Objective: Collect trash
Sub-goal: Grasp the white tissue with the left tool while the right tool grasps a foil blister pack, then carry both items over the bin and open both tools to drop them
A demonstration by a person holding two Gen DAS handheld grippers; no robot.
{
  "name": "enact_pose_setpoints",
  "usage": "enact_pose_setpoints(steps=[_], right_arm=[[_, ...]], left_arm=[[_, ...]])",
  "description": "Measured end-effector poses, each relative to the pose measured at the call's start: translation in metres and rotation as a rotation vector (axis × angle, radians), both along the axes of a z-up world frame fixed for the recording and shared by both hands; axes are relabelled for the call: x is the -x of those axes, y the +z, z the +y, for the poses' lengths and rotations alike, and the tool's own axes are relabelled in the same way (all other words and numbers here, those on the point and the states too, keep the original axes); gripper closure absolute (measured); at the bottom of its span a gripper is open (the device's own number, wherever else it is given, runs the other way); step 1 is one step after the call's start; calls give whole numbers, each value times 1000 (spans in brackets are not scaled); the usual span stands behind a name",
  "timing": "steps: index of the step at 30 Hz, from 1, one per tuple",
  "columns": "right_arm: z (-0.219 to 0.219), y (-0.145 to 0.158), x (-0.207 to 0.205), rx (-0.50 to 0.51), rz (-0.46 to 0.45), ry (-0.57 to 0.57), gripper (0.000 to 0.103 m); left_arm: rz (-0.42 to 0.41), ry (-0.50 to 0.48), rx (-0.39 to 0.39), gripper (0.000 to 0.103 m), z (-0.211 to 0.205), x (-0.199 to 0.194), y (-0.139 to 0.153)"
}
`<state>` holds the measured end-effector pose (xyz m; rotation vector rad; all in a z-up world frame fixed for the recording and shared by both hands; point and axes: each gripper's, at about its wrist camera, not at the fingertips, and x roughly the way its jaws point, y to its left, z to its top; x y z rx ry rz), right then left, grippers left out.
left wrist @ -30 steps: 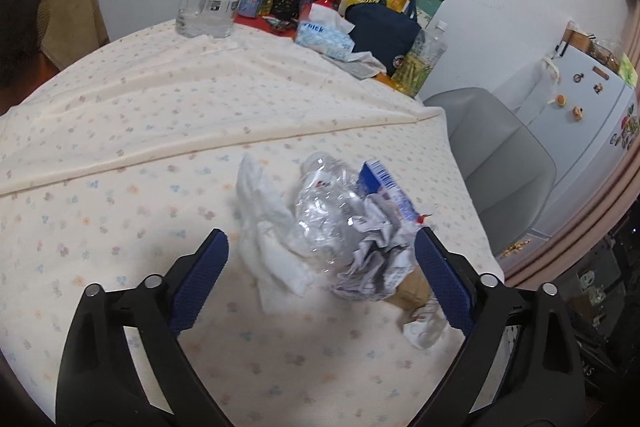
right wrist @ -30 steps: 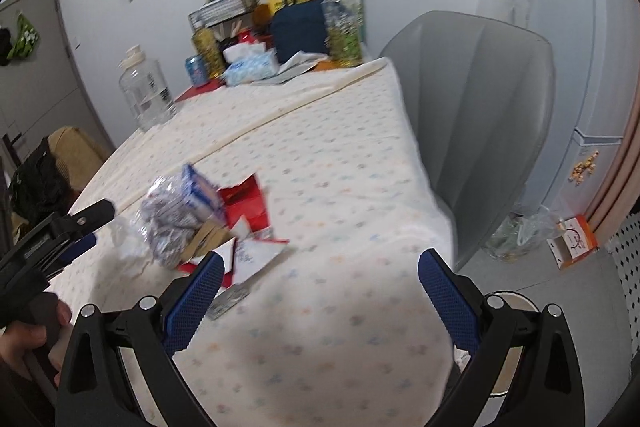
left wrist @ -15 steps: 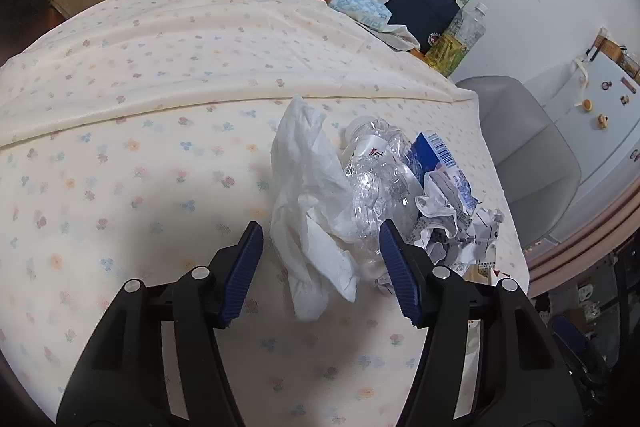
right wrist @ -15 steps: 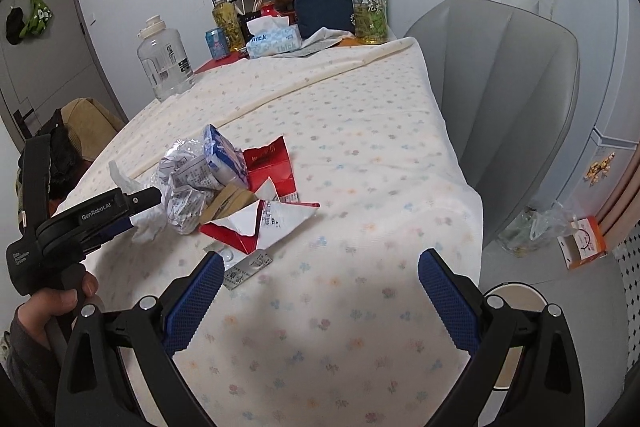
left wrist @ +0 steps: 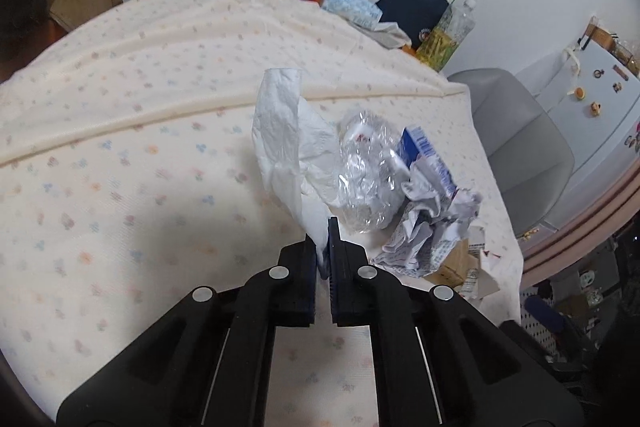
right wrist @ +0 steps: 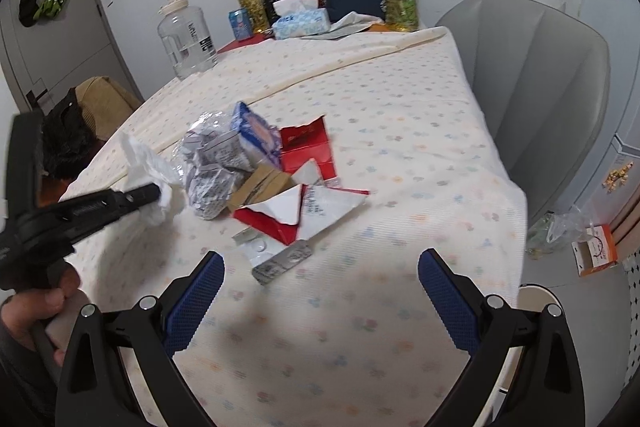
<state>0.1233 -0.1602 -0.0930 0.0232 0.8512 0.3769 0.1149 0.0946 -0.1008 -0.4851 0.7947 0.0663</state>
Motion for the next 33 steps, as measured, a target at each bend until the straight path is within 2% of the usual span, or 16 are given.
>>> enact_pose_setpoints(steps=[3, 9, 11, 14, 17, 24, 33], right_arm=[[11, -4, -2, 10, 5, 33, 11], [22, -15, -14, 28, 31, 57, 34], [22, -22, -18, 13, 70, 69, 58], [23, -22, -14, 2, 87, 94, 85], [24, -17, -6, -7, 78, 117, 95], [15, 5, 15, -25, 23, 121, 98], [-25, 21, 24, -37, -22, 40, 98]], left_arm=[[-26, 13, -9, 97, 4, 7, 11], [-63, 11, -27, 97, 4, 14, 27], [-68, 5, -30, 97, 2, 16, 29], [-71, -3, -30, 97, -2, 19, 31], [-80, -10, -29, 97, -6, 23, 34], [-108, -43, -26, 97, -20, 29, 42], [-120, -137, -28, 97, -63, 21, 47]])
